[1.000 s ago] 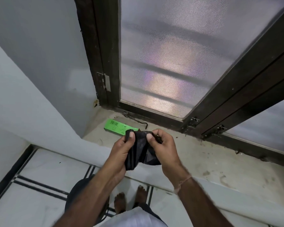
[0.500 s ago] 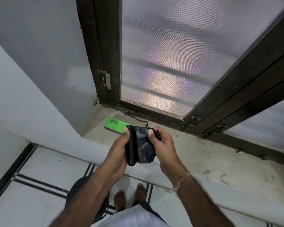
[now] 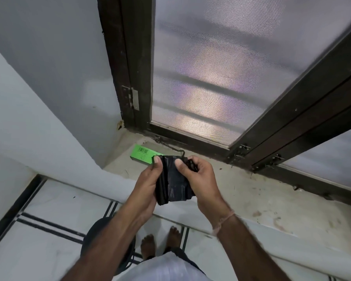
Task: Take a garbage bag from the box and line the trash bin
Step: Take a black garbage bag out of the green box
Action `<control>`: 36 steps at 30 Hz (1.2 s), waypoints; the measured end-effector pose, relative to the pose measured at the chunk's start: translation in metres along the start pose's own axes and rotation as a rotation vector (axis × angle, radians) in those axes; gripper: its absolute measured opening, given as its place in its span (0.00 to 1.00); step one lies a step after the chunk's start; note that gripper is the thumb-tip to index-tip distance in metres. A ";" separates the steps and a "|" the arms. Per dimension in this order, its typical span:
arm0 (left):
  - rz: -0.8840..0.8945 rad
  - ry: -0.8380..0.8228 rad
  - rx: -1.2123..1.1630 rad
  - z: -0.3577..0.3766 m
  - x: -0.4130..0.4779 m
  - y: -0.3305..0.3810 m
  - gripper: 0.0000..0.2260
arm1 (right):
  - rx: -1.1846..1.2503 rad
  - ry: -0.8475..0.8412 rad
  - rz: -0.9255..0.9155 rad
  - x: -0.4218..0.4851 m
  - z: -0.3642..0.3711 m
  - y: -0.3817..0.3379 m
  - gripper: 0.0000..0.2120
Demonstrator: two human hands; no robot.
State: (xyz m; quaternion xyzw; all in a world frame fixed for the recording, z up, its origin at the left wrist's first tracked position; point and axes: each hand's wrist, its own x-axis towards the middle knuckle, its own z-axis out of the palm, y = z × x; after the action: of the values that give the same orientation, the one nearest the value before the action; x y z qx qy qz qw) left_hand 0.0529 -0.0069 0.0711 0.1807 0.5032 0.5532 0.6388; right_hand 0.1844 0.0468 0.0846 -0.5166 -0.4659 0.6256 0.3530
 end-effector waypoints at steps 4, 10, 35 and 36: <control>-0.015 0.017 0.002 -0.004 0.001 0.000 0.24 | -0.016 0.070 -0.025 0.006 -0.004 0.005 0.05; -0.055 0.030 -0.027 -0.002 0.000 -0.001 0.26 | -0.076 0.065 -0.006 0.006 -0.001 0.000 0.11; -0.018 0.026 0.026 -0.009 -0.002 0.001 0.25 | -0.104 -0.052 0.052 0.000 0.002 -0.005 0.11; -0.020 0.031 0.019 -0.010 -0.002 0.000 0.25 | -0.107 -0.042 0.053 0.001 0.003 -0.004 0.10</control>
State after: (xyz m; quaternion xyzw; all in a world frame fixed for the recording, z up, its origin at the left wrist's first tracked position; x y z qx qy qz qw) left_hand 0.0447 -0.0118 0.0681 0.1733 0.5201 0.5445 0.6348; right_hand 0.1815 0.0480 0.0882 -0.5337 -0.4920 0.6198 0.2982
